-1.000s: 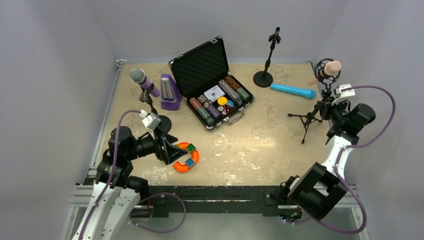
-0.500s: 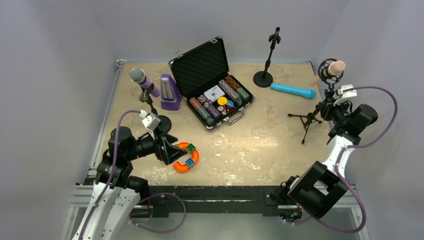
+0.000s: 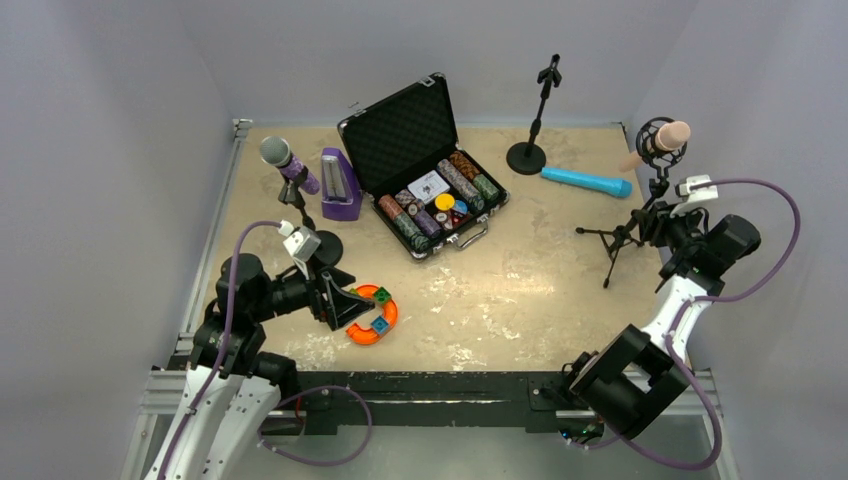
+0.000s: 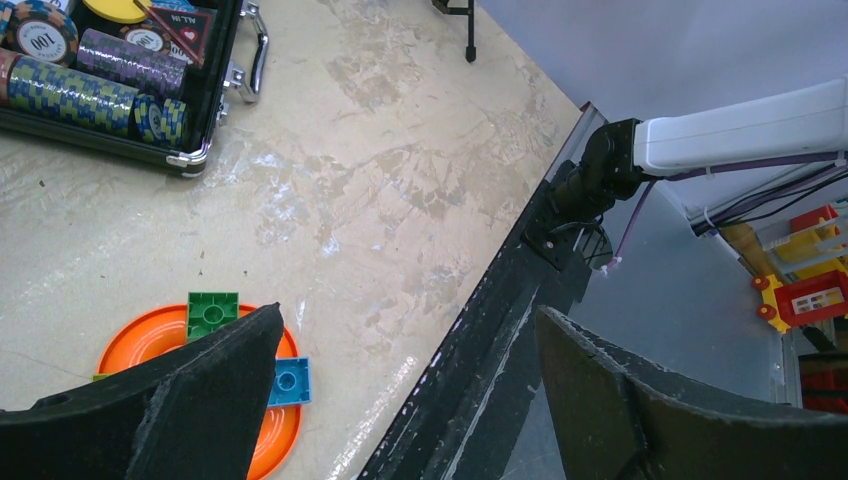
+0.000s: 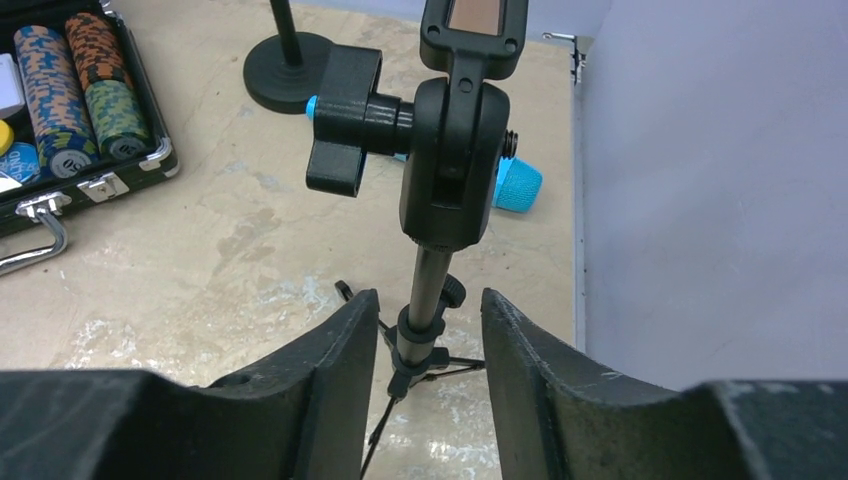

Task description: Attach the microphones to the stand

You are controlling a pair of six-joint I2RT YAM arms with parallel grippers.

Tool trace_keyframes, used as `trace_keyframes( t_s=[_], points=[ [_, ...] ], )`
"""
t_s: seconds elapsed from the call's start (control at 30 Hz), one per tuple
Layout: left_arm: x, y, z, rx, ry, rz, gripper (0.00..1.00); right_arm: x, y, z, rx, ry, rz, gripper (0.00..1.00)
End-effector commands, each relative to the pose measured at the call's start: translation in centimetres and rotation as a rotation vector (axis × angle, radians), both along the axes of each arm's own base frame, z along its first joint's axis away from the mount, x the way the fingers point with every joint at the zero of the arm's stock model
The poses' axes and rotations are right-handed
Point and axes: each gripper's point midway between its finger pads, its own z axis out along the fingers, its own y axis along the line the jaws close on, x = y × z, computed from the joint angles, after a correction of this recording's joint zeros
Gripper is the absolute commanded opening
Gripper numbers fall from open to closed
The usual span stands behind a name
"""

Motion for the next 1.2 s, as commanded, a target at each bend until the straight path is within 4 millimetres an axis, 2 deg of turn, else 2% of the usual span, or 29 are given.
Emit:
trace_keyframes(
  t_s=[0.0, 0.43, 0.9, 1.17],
  points=[
    [0.1, -0.2, 0.7, -0.007, -0.055, -0.017, 0.99, -0.5, 0.4, 1.1, -0.028, -0.028, 0.025, 0.48],
    [-0.1, -0.2, 0.9, -0.010, -0.067, -0.020, 0.99, -2.4, 1.1, 1.1, -0.051, -0.007, 0.015, 0.72],
    [-0.3, -0.2, 1.1, -0.014, -0.082, -0.025, 0.99, -5.3, 1.8, 0.4, -0.086, 0.032, -0.008, 0.80],
    [-0.4, -0.2, 1.2, -0.017, -0.087, -0.028, 0.99, -7.1, 2.9, -0.3, -0.095, 0.069, 0.002, 0.84]
  ],
)
